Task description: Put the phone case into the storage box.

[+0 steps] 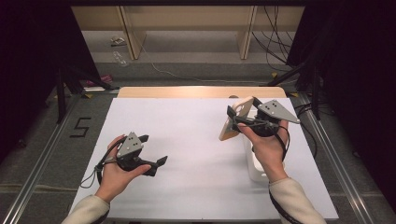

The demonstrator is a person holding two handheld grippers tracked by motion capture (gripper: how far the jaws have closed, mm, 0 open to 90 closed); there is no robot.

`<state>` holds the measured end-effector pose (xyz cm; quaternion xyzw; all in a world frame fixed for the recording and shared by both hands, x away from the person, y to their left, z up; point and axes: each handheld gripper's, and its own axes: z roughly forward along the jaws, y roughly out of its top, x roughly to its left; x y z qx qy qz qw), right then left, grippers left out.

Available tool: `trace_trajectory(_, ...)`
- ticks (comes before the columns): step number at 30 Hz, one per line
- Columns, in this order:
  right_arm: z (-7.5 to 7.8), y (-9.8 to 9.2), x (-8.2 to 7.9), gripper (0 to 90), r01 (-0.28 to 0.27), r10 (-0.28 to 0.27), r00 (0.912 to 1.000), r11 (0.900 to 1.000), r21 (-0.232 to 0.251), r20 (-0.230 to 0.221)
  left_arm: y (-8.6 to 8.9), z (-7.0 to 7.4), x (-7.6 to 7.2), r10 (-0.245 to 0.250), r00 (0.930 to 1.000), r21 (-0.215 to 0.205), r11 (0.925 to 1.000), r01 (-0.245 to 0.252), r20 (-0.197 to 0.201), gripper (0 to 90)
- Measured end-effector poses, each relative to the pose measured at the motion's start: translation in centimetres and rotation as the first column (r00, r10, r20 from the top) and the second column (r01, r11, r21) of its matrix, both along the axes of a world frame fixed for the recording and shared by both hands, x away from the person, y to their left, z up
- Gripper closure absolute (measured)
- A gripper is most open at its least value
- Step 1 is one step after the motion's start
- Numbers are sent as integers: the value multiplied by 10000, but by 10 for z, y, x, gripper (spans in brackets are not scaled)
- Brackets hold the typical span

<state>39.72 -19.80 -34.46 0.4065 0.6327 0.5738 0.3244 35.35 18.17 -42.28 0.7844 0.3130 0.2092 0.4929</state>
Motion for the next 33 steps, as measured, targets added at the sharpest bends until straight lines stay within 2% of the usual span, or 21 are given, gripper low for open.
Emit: trace_trajectory(33,6,-25,5,118,768,-770,9968,9970,94,196,2,0,1,54,10000,-47,10000,-54,-8,3)
